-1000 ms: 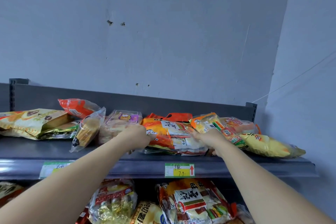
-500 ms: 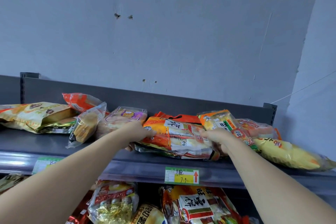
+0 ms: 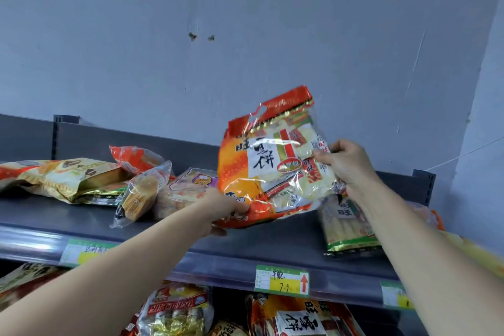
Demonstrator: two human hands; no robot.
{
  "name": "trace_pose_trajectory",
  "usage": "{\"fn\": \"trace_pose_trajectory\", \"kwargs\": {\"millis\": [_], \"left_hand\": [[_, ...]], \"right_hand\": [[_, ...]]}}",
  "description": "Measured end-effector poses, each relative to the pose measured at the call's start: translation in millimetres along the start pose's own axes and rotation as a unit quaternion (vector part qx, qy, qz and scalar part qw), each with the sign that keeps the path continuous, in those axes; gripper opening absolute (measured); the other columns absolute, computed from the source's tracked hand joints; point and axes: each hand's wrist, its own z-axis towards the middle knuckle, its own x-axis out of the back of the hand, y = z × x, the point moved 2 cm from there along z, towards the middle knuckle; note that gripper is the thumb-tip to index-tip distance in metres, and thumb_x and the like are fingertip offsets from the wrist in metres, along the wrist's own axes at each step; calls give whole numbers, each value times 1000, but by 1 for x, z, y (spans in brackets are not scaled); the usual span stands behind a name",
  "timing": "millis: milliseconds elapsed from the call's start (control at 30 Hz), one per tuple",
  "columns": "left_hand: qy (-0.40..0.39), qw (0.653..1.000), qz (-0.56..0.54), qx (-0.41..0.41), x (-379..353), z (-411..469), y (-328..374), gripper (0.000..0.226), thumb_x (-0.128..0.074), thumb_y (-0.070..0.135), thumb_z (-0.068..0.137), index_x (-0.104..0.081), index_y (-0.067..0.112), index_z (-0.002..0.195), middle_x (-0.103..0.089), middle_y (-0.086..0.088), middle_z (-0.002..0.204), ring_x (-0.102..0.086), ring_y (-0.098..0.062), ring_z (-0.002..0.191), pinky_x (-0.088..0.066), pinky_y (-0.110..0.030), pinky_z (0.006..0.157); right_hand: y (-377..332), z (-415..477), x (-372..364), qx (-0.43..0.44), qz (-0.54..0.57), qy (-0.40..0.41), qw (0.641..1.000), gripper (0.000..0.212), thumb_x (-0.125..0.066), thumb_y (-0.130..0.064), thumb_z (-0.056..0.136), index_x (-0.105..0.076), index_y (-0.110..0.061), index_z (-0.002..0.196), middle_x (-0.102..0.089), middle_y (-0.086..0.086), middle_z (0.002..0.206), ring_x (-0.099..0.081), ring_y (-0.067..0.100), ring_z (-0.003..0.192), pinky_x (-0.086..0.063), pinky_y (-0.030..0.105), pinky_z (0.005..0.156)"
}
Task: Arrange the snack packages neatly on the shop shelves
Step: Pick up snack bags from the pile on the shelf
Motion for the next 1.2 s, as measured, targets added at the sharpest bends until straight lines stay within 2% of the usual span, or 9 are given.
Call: {"fn": "trace_pose_trajectory", "kwargs": {"millis": [133,300,433,567,633,867,967,1033,1200], "left_hand": [[97,987,-109,-62,11,0,21,100,-82,52,65,-26,10,137,-51,-9,130,-53,-30,116,-46,-48,97],[186,963,-162,-109,64,-17,41,98,-74,55,74,-21,7,141,-46,-9,130,-49,-25,112,-39,-37,92],[174,958,-192,-123,115,-33,34,64,-76,45,75,-52,8,121,-65,-1,100,-63,-15,84,-50,-30,71],[206,952,-191,-121,168,-49,13,54,-79,35,73,-62,9,117,-72,-8,100,-70,-28,88,-57,-44,83],[243,945,-177,-126,194,-59,0,47,-80,32,73,-64,10,111,-73,-7,97,-70,-27,87,-57,-43,81],[339,920,-135,-147,300,-89,-35,41,-78,26,78,-63,12,114,-71,-3,97,-67,-16,83,-49,-27,65],[340,919,-134,-147,349,-103,-45,63,-79,15,77,-47,20,131,-66,-5,112,-66,-21,91,-55,-41,83],[326,925,-132,-147,381,-113,-52,63,-77,13,79,-42,28,129,-63,-6,115,-64,-21,89,-47,-49,96],[373,901,-165,-147,471,-138,-82,61,-74,31,80,-42,24,132,-64,-6,113,-65,-26,99,-54,-44,86]], "right_hand": [[-27,-4,-6,136,41,36,989,30,-73,-13,82,-47,-19,70,-54,2,69,-53,16,67,-44,28,63],[-41,-7,-36,191,113,50,974,29,-72,-17,84,-47,-21,71,-59,0,71,-58,15,69,-50,31,67],[-44,-8,-79,158,193,-3,968,24,-73,-16,83,-52,-21,72,-66,4,79,-65,21,76,-57,41,75],[-50,-15,-137,114,265,-86,954,17,-73,-18,83,-57,-23,88,-71,5,96,-69,24,91,-55,51,86],[-56,-21,-169,97,281,-125,947,25,-75,-27,80,-60,-26,101,-72,3,103,-69,23,97,-54,51,90],[-94,-54,-287,77,306,-204,927,20,-71,-15,85,-64,-26,100,-73,5,102,-69,24,96,-53,49,92],[-123,-74,-337,64,327,-219,917,28,-71,-11,85,-63,-18,111,-72,8,102,-69,27,94,-55,51,87],[-142,-89,-371,57,341,-236,908,31,-71,-11,84,-64,-18,114,-72,7,102,-70,27,93,-56,52,84],[-186,-131,-455,31,363,-275,890,26,-73,-13,83,-65,-25,104,-73,5,99,-71,25,89,-57,51,82]]}}
